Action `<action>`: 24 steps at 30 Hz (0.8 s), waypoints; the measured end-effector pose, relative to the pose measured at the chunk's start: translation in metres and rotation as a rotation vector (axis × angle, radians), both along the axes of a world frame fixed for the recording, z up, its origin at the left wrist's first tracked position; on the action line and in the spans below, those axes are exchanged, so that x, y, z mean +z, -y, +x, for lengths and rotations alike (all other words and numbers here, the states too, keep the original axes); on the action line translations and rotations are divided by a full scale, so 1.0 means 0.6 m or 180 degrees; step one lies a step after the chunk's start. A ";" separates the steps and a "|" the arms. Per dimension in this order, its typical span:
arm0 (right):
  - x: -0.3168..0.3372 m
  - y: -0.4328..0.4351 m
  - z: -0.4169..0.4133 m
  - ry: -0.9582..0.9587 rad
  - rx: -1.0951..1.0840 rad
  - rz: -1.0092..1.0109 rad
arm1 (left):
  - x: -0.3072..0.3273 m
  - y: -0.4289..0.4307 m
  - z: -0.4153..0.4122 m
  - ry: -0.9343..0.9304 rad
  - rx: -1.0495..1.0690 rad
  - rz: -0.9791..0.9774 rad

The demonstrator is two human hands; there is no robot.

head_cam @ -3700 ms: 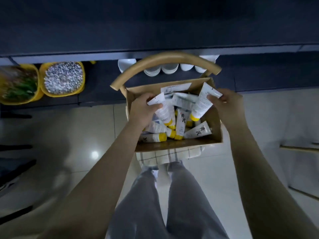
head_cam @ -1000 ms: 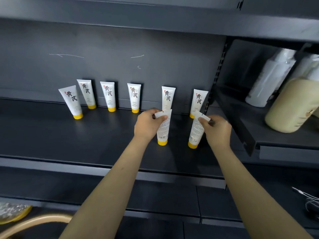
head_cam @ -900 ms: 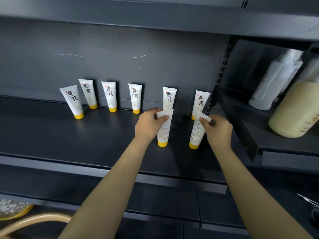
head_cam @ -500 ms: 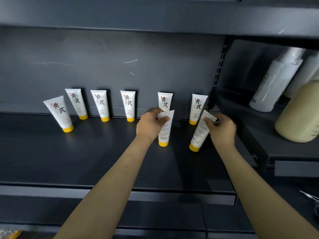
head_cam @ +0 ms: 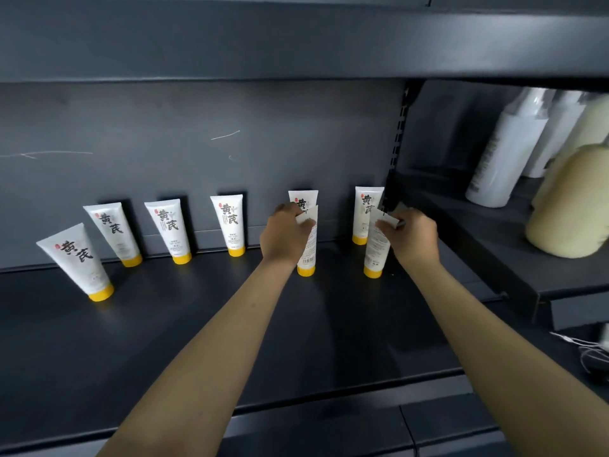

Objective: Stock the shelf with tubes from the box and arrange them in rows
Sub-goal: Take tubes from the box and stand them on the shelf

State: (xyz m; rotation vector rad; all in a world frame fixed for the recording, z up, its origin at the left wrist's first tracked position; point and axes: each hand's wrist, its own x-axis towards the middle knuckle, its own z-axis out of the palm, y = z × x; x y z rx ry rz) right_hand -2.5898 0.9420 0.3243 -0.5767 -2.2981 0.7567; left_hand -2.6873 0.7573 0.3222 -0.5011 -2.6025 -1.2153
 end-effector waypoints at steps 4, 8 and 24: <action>0.000 -0.008 -0.029 0.0021 0.0050 0.0156 | 0.000 -0.003 -0.017 0.0005 0.0034 0.0006; 0.005 -0.013 -0.049 0.0087 0.0118 0.0159 | 0.001 -0.007 -0.023 -0.0046 0.0066 -0.0018; 0.024 -0.027 -0.059 0.0517 0.0303 -0.0155 | 0.016 -0.001 -0.018 0.0390 -0.0247 0.0183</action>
